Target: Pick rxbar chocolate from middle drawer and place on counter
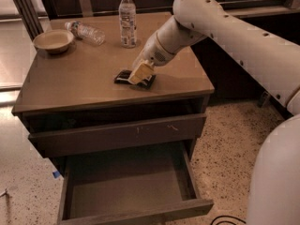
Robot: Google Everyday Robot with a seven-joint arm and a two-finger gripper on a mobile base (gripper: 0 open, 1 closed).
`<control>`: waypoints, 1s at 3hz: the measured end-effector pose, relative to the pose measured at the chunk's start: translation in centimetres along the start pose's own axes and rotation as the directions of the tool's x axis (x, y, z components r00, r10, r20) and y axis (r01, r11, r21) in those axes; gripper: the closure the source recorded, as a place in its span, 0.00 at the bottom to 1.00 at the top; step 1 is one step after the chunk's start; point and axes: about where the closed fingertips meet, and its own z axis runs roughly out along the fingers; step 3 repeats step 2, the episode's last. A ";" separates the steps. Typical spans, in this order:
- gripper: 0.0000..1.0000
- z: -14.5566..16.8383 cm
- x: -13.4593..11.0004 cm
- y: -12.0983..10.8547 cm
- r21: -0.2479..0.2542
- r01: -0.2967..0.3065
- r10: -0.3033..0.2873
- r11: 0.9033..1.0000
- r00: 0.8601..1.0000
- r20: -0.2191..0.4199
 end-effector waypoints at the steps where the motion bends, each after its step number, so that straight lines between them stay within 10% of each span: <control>1: 0.00 0.0 0.0 0.0 0.000 0.000 0.000 1.000 1.000 0.000; 3: 0.00 0.0 0.0 0.0 0.000 0.000 0.000 1.000 1.000 0.000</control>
Offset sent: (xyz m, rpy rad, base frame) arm 0.0000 0.0000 0.0000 0.0000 0.0001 0.0001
